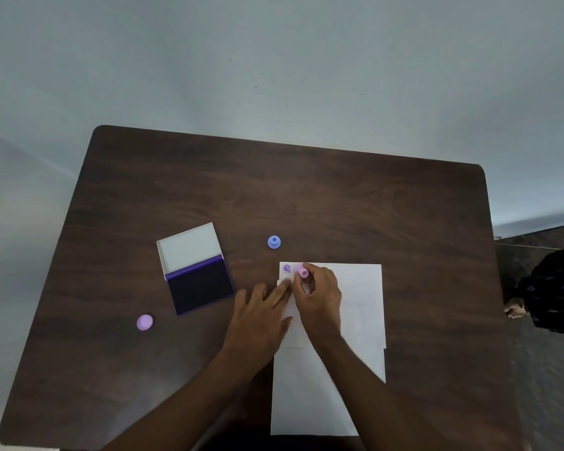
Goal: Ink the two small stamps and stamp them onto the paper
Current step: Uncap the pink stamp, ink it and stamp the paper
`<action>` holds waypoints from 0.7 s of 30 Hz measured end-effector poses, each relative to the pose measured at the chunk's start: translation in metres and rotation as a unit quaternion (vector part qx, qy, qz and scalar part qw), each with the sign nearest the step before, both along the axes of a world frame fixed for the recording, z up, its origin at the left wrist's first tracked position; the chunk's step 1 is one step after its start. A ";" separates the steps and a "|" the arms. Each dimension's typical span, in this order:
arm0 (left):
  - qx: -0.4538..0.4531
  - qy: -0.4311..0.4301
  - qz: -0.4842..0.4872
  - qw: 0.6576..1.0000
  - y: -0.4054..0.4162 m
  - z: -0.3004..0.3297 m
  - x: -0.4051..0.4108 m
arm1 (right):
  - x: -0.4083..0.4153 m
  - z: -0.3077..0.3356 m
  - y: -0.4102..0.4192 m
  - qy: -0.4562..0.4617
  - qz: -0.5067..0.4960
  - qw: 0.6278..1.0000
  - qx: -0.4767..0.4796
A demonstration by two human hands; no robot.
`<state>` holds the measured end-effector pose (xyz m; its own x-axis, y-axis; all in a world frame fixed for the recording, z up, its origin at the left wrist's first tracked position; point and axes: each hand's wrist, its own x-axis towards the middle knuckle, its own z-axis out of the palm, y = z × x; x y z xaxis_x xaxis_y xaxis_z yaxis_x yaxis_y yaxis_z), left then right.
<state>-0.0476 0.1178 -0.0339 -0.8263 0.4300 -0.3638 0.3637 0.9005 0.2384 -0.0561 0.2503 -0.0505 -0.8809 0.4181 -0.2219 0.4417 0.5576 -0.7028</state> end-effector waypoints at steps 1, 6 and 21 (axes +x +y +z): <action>-0.004 -0.001 0.000 1.000 0.000 0.001 0.000 | 0.000 0.000 0.000 -0.005 -0.001 1.000 -0.002; -0.013 -0.012 -0.002 1.000 0.000 0.003 -0.001 | -0.002 -0.001 -0.001 -0.019 -0.002 1.000 0.001; -0.010 -0.022 0.009 1.000 0.000 0.000 0.000 | -0.013 -0.002 0.000 -0.082 0.006 0.997 -0.007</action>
<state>-0.0481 0.1178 -0.0341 -0.8172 0.4068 -0.4084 0.3365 0.9119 0.2350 -0.0690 0.2502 -0.0526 -0.8369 0.4044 -0.3689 0.5451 0.5537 -0.6295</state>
